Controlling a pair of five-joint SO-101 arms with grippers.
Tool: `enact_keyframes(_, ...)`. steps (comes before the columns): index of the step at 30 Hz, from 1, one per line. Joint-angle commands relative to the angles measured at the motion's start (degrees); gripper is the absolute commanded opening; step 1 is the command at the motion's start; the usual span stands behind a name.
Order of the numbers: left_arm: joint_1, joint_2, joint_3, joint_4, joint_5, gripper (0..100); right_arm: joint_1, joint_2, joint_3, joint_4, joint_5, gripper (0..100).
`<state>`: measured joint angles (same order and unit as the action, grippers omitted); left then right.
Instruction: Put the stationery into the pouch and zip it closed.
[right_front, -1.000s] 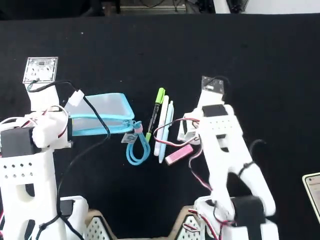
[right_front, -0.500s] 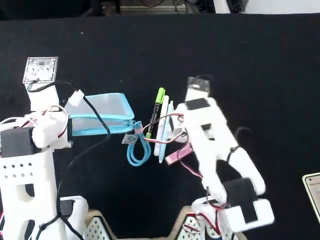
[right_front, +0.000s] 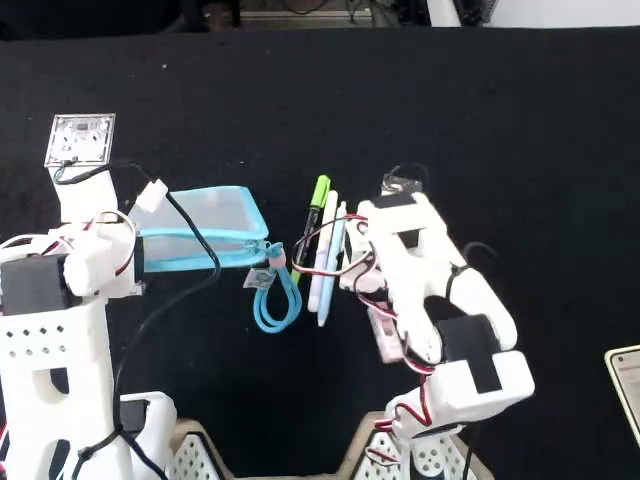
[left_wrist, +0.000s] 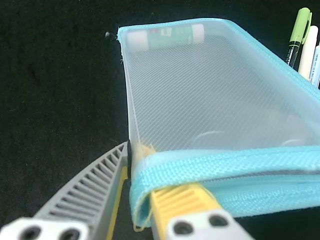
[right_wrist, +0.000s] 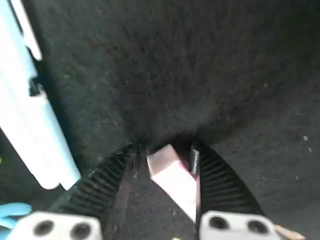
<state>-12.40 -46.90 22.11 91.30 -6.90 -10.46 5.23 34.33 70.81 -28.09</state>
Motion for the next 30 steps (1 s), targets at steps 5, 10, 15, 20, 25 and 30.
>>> enact_keyframes(5,-0.8,0.0,-3.1,-1.2,0.4,3,0.5,0.4,-4.6,5.7,8.1,15.9)
enact_keyframes(10,-0.8,0.0,-3.1,-1.2,0.4,3,0.4,0.0,-4.9,10.1,21.5,15.9)
enact_keyframes(15,-0.8,0.0,-3.1,-1.2,0.4,3,0.4,0.4,-5.9,10.9,31.8,15.9)
enact_keyframes(20,-0.8,0.0,-3.1,-1.2,0.4,3,0.4,0.5,-4.3,9.4,37.8,15.9)
enact_keyframes(25,-0.8,0.0,-3.1,-1.2,0.4,3,-0.6,0.5,1.5,1.8,38.4,15.1)
enact_keyframes(30,-0.8,0.0,-3.1,-1.2,0.4,3,0.5,0.0,2.2,-1.9,38.4,0.9)
